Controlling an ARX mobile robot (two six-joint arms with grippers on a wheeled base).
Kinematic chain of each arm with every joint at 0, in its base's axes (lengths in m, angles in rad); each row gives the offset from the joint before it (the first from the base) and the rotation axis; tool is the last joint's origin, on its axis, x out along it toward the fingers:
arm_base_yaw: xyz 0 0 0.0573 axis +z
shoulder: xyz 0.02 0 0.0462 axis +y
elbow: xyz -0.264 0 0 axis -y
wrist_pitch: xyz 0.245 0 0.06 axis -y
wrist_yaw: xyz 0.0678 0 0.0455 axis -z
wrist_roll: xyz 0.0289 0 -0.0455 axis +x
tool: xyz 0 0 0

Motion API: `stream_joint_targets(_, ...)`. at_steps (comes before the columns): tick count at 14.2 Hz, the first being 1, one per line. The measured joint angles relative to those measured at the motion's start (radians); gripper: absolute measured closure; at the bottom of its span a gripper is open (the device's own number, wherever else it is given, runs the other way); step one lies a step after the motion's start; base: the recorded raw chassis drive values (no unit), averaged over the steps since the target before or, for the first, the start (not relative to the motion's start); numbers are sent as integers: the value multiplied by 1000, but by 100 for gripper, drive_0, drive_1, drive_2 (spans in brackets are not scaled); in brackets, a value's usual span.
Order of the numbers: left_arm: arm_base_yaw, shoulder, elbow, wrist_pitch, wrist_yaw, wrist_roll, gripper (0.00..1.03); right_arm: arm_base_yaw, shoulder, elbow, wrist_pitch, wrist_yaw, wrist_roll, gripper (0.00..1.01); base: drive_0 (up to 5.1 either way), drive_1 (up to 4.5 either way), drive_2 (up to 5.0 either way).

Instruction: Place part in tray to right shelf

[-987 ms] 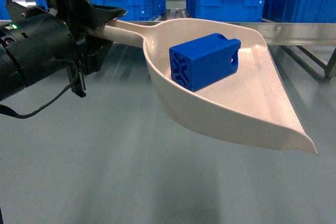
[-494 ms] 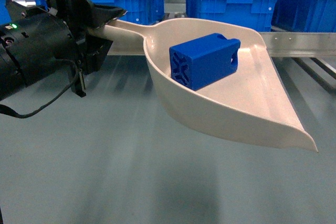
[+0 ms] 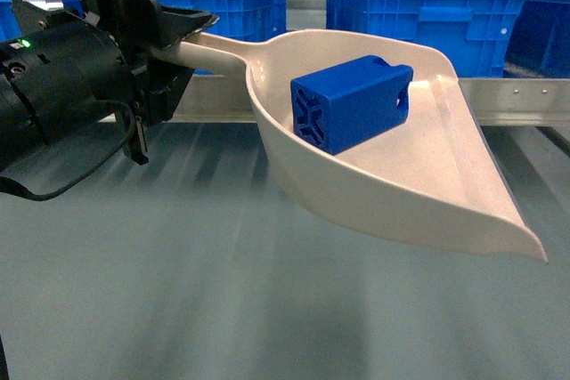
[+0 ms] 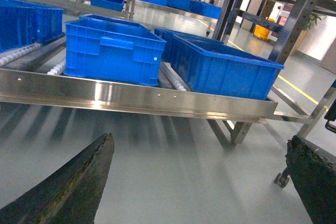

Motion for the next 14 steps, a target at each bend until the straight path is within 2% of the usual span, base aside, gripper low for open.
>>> stream_joint_targets(14, -2, 0, 0, 1, 3, -1, 89, 0, 0, 0, 2, 1, 0, 3, -19, 395, -432)
